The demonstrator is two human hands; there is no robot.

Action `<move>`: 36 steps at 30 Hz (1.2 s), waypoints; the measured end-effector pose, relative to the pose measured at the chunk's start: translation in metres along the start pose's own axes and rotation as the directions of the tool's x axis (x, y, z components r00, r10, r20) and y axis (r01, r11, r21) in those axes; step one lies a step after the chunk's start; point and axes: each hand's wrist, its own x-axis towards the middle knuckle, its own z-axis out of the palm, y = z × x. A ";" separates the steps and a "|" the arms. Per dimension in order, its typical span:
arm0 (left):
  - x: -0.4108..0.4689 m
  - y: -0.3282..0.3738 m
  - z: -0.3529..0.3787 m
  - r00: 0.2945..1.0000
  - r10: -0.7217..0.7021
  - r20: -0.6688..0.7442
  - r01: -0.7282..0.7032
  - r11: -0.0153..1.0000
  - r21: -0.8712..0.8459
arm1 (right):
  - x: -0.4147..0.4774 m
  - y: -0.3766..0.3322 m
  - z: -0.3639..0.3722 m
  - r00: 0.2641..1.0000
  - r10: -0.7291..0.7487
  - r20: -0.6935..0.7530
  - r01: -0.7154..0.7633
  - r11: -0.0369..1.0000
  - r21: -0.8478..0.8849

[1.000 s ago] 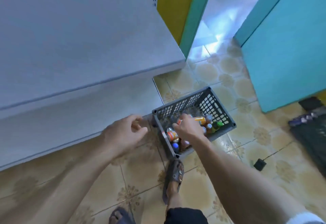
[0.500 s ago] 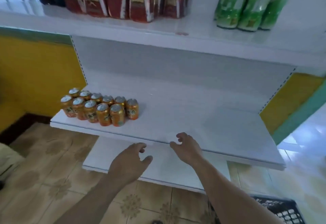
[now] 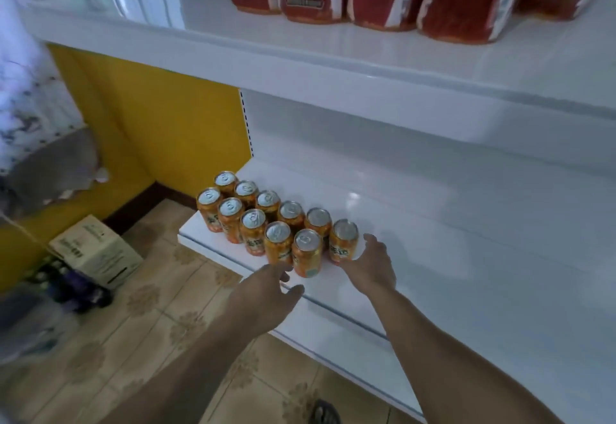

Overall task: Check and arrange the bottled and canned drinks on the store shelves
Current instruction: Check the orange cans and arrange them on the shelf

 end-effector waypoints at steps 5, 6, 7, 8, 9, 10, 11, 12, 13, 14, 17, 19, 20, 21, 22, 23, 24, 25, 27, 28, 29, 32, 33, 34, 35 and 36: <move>0.029 0.007 0.000 0.999 -0.009 0.038 0.011 0.999 -0.034 | 0.034 -0.001 0.023 1.000 0.004 0.022 -0.004 0.999 0.032; 0.032 0.007 0.000 0.999 0.001 0.038 0.000 0.999 -0.042 | 0.039 0.000 0.029 1.000 0.000 0.014 -0.001 0.998 0.061; 0.035 0.007 -0.002 0.999 0.011 0.041 -0.008 0.999 -0.051 | 0.043 -0.001 0.034 1.000 0.008 -0.008 -0.007 0.995 0.098; 0.038 0.005 -0.003 0.998 0.024 0.051 -0.021 0.998 -0.055 | 0.047 -0.002 0.036 0.999 0.022 -0.036 -0.017 0.990 0.138; 0.041 0.004 -0.005 0.997 0.041 0.063 -0.038 0.998 -0.051 | 0.049 -0.002 0.038 0.997 0.038 -0.065 -0.027 0.986 0.166; 0.043 0.002 -0.006 0.995 0.061 0.073 -0.058 0.997 -0.045 | 0.050 -0.003 0.037 0.995 0.048 -0.083 -0.033 0.983 0.179; 0.045 0.001 -0.007 0.993 0.080 0.086 -0.077 0.996 -0.039 | 0.048 -0.003 0.036 0.994 0.053 -0.094 -0.035 0.982 0.185; 0.047 0.000 -0.008 0.990 0.103 0.099 -0.100 0.994 -0.035 | 0.043 -0.002 0.034 0.993 0.052 -0.110 -0.030 0.981 0.192; 0.049 -0.001 -0.009 0.985 0.130 0.115 -0.126 0.991 -0.036 | 0.036 -0.001 0.032 0.990 0.051 -0.132 -0.023 0.978 0.206; 0.050 -0.002 -0.010 0.979 0.160 0.128 -0.155 0.987 -0.048 | 0.026 -0.001 0.030 0.986 0.051 -0.161 -0.013 0.974 0.225; 0.051 -0.009 -0.018 0.954 0.256 0.159 -0.236 0.963 -0.132 | -0.011 -0.008 0.022 0.965 0.035 -0.260 0.037 0.963 0.268; 0.051 -0.017 -0.024 0.932 0.328 0.156 -0.293 0.932 -0.215 | -0.040 -0.021 0.016 0.953 -0.003 -0.302 0.089 0.959 0.271; 0.050 -0.021 -0.026 0.919 0.368 0.142 -0.325 0.910 -0.258 | -0.055 -0.029 0.013 0.948 -0.026 -0.316 0.115 0.957 0.267; 0.050 -0.024 -0.028 0.904 0.408 0.123 -0.358 0.884 -0.300 | -0.070 -0.039 0.010 0.943 -0.049 -0.330 0.142 0.954 0.264; 0.049 -0.026 -0.030 0.886 0.453 0.098 -0.398 0.852 -0.341 | -0.085 -0.049 0.008 0.934 -0.076 -0.348 0.174 0.950 0.260; 0.047 -0.028 -0.033 0.864 0.498 0.070 -0.439 0.814 -0.380 | -0.099 -0.058 0.007 0.921 -0.113 -0.373 0.217 0.944 0.249; 0.044 -0.029 -0.037 0.835 0.548 0.038 -0.486 0.769 -0.416 | -0.112 -0.069 0.006 0.902 -0.154 -0.402 0.266 0.934 0.237; 0.041 -0.030 -0.041 0.800 0.600 0.009 -0.533 0.718 -0.448 | -0.126 -0.079 0.006 0.878 -0.191 -0.438 0.314 0.921 0.230; 0.033 -0.030 -0.052 0.720 0.692 -0.053 -0.613 0.598 -0.516 | -0.152 -0.099 0.005 0.822 -0.266 -0.505 0.412 0.888 0.203; 0.027 -0.030 -0.058 0.684 0.724 -0.090 -0.640 0.536 -0.551 | -0.164 -0.109 0.005 0.790 -0.312 -0.528 0.459 0.871 0.172; 0.022 -0.030 -0.065 0.655 0.744 -0.134 -0.663 0.479 -0.575 | -0.174 -0.118 0.003 0.752 -0.365 -0.549 0.508 0.852 0.129; 0.011 -0.028 -0.083 0.571 0.781 -0.254 -0.726 0.337 -0.600 | -0.196 -0.137 -0.002 0.625 -0.507 -0.593 0.612 0.790 -0.031; 0.009 -0.026 -0.087 0.547 0.788 -0.283 -0.745 0.304 -0.594 | -0.200 -0.140 -0.004 0.593 -0.544 -0.593 0.629 0.773 -0.081; 0.008 -0.025 -0.091 0.527 0.792 -0.308 -0.760 0.276 -0.589 | -0.202 -0.143 -0.006 0.568 -0.574 -0.589 0.642 0.758 -0.119; 0.007 -0.023 -0.093 0.511 0.796 -0.326 -0.770 0.254 -0.586 | -0.203 -0.144 -0.009 0.551 -0.594 -0.586 0.648 0.747 -0.148; 0.007 -0.020 -0.096 0.499 0.799 -0.335 -0.774 0.237 -0.587 | -0.204 -0.144 -0.011 0.542 -0.606 -0.582 0.652 0.740 -0.163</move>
